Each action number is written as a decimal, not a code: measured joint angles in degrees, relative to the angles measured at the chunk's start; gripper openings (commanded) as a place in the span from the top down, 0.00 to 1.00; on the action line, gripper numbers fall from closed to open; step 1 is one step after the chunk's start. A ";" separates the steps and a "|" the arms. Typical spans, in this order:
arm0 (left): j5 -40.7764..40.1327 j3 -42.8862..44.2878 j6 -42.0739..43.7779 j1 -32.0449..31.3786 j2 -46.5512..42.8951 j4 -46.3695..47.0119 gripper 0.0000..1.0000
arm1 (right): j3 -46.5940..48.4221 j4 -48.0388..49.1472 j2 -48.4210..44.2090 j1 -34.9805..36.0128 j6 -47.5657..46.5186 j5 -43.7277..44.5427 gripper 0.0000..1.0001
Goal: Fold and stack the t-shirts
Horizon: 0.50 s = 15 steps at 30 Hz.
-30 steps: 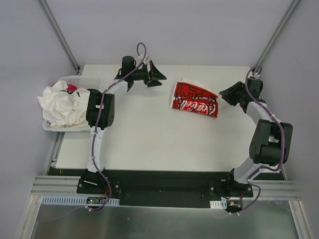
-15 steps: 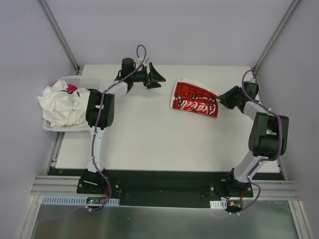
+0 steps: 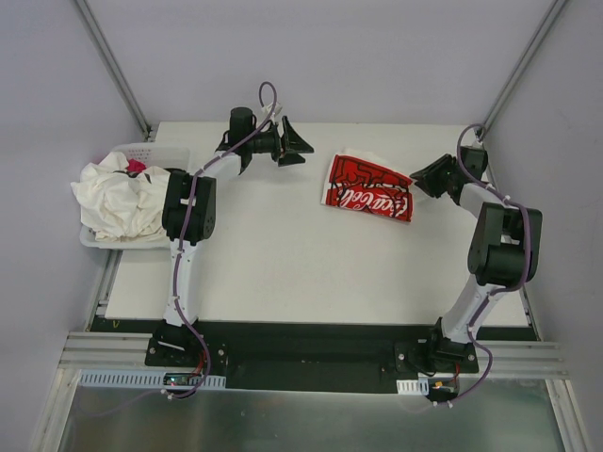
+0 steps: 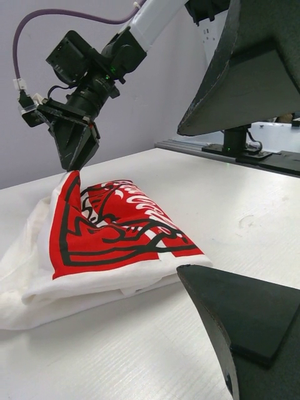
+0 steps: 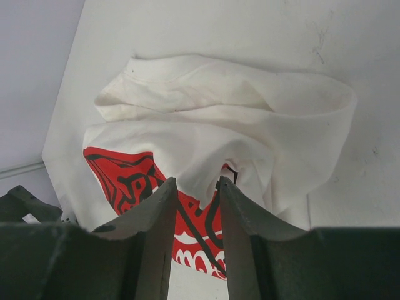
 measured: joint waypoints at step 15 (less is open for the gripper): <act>0.44 2.71 -0.09 0.00 0.09 -0.02 0.17 | 3.06 1.31 4.11 0.61 2.08 -0.13 0.65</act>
